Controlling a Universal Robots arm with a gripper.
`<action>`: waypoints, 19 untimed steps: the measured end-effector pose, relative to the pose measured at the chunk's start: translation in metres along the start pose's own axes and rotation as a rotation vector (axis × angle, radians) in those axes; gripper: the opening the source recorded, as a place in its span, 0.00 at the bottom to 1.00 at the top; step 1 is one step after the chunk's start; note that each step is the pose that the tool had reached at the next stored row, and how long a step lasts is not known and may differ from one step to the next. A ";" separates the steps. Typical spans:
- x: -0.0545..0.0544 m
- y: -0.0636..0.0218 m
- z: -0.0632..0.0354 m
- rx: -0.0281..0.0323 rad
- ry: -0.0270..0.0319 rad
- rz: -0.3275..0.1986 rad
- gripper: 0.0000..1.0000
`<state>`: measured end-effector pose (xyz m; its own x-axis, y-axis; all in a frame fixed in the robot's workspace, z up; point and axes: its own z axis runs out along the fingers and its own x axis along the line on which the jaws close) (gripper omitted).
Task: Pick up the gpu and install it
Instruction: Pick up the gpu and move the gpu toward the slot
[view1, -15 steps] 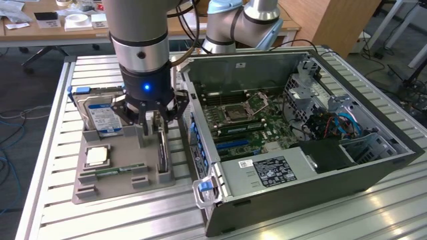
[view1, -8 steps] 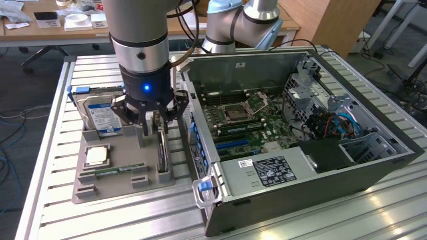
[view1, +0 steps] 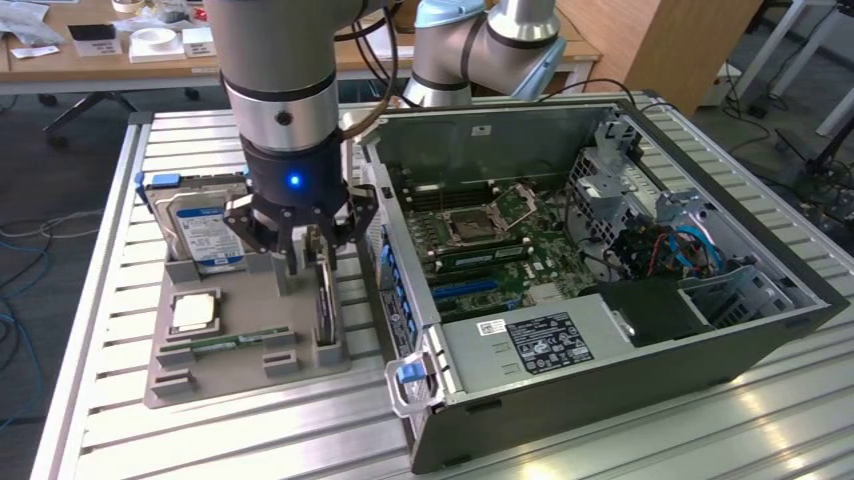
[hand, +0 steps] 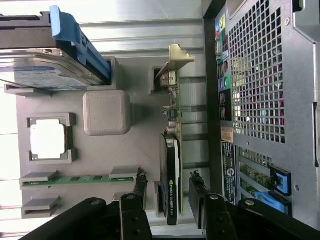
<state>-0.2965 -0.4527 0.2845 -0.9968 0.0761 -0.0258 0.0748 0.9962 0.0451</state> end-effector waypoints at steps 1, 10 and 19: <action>0.000 0.0000 0.0009 0.0000 -0.0001 0.000 0.47; 0.000 -0.0001 0.0018 0.0000 -0.0001 0.000 0.47; -0.001 0.0000 0.0023 -0.0002 -0.0002 0.000 0.47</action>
<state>-0.2951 -0.4528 0.2822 -0.9968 0.0759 -0.0260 0.0747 0.9962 0.0453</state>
